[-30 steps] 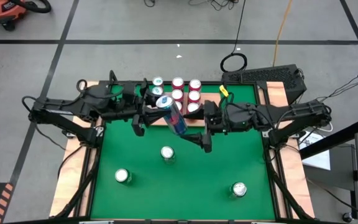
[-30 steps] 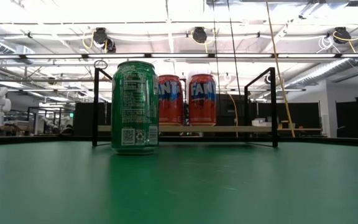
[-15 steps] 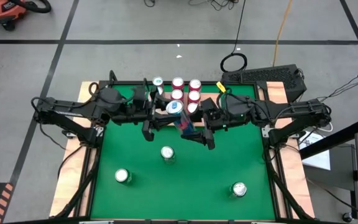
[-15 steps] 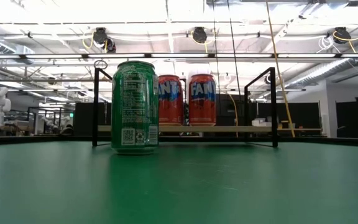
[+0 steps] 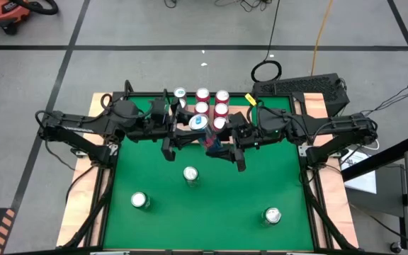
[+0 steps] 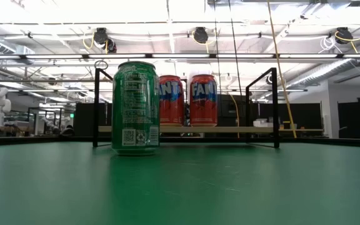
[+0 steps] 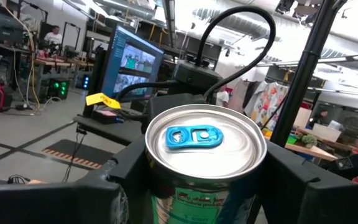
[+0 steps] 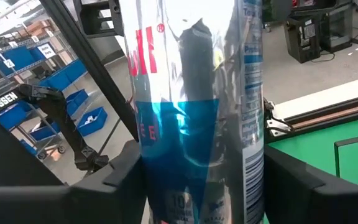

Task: Place canned beverage on shelf
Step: Put the blue soda can on the shelf aligned with the other blue soda cans

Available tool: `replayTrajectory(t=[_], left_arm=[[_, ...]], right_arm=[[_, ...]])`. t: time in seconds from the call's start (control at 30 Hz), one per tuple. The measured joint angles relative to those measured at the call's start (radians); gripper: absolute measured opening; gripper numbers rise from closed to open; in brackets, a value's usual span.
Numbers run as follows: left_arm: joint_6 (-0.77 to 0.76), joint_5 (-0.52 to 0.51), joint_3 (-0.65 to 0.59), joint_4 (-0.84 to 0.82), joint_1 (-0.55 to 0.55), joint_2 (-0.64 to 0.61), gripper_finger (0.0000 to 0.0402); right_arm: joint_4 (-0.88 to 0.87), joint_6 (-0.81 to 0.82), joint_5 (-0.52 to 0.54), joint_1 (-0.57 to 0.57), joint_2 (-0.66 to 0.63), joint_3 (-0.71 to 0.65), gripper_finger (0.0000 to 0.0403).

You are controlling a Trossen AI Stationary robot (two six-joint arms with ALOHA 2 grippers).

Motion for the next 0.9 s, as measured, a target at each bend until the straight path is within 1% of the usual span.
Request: replayTrajectory(t=[0.17, 0.27, 0.4, 0.73, 0.83, 0.9], left_arm=[[-0.046, 0.002, 0.0, -0.006, 0.0, 0.0, 0.0245], [-0.053, 0.001, 0.0, -0.006, -0.002, 0.0, 0.0255], [-0.054, -0.031, 0.0, -0.009, -0.005, 0.0, 0.0268], [-0.071, -0.034, 0.002, -0.048, -0.005, -0.013, 0.0315], [-0.083, -0.035, 0.003, -0.098, -0.005, -0.029, 0.0321], [-0.083, -0.035, 0.024, -0.167, -0.003, -0.036, 0.0322]], right_arm=[[-0.001, 0.006, -0.005, 0.0, 0.0, 0.0, 0.0243], [-0.002, 0.003, -0.004, 0.0, 0.0, 0.0, 0.0239], [-0.012, -0.006, -0.003, 0.0, 0.0, 0.0, 0.0234], [-0.052, -0.009, -0.02, 0.0, 0.0, -0.001, 0.0234], [-0.068, -0.01, -0.02, -0.005, 0.0, -0.001, 0.0235], [-0.068, -0.01, -0.018, -0.007, 0.0, -0.001, 0.0237]])
